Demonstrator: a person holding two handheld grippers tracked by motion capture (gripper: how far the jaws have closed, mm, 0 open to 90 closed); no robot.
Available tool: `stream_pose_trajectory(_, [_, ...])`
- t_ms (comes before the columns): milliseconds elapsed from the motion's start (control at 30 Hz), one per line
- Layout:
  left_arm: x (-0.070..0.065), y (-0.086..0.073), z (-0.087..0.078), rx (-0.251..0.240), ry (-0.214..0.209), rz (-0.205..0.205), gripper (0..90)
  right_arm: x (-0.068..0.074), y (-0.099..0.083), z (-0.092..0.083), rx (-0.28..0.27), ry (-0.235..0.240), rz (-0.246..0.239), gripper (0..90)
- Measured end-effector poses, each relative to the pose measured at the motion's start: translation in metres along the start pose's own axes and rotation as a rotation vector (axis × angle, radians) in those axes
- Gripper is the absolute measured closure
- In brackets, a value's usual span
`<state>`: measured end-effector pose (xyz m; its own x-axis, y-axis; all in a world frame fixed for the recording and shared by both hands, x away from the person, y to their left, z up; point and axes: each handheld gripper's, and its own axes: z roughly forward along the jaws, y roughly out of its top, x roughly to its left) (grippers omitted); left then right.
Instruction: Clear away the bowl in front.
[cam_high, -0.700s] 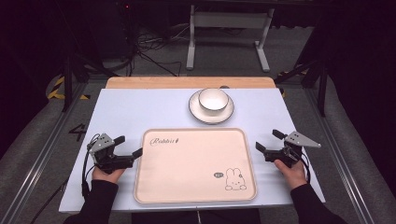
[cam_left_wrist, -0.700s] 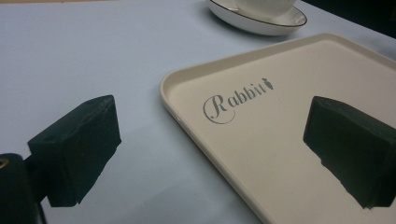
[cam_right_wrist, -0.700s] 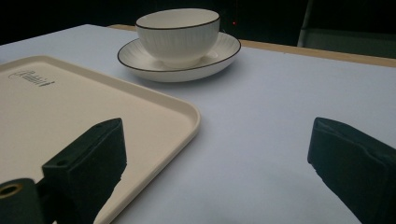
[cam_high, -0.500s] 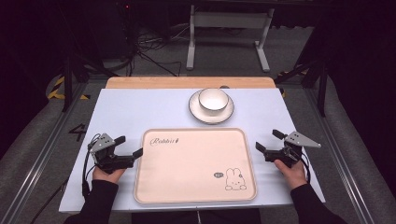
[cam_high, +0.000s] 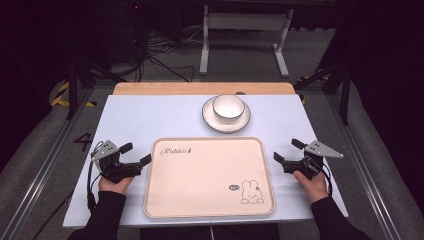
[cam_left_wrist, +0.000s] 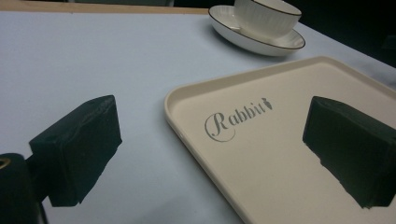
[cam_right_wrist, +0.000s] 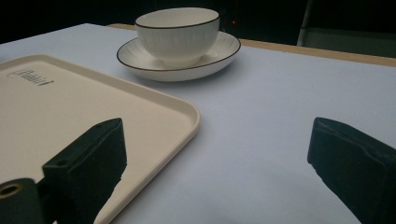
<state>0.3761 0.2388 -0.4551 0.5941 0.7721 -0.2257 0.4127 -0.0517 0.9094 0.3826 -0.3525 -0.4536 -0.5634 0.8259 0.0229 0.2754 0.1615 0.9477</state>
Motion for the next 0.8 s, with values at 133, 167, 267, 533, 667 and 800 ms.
stream_pose_trajectory(133, [-0.007, 0.010, -0.004, -0.024, 0.005, 0.050, 4.8, 0.000, 0.000, 0.000, 0.000, -0.001, -0.001, 5.1])
stream_pose_trajectory(167, [-0.008, 0.012, -0.005, -0.017, -0.002, 0.051, 4.8, 0.000, 0.000, 0.000, 0.000, -0.001, -0.001, 5.1])
stream_pose_trajectory(267, [-0.011, 0.017, -0.006, -0.023, -0.005, 0.057, 4.8, 0.000, 0.000, 0.000, 0.000, 0.000, 0.000, 5.1])
stream_pose_trajectory(533, [-0.016, 0.032, -0.012, -0.062, -0.022, 0.045, 4.7, 0.000, 0.000, 0.000, 0.000, -0.001, 0.001, 5.1])
stream_pose_trajectory(667, [-0.021, 0.039, -0.014, -0.058, -0.019, 0.064, 4.0, 0.000, 0.000, 0.000, -0.001, -0.001, 0.002, 5.1])
stream_pose_trajectory(800, [-0.028, 0.048, -0.014, -0.049, 0.042, 0.090, 0.9, 0.000, 0.000, 0.000, 0.000, 0.000, 0.005, 5.1])
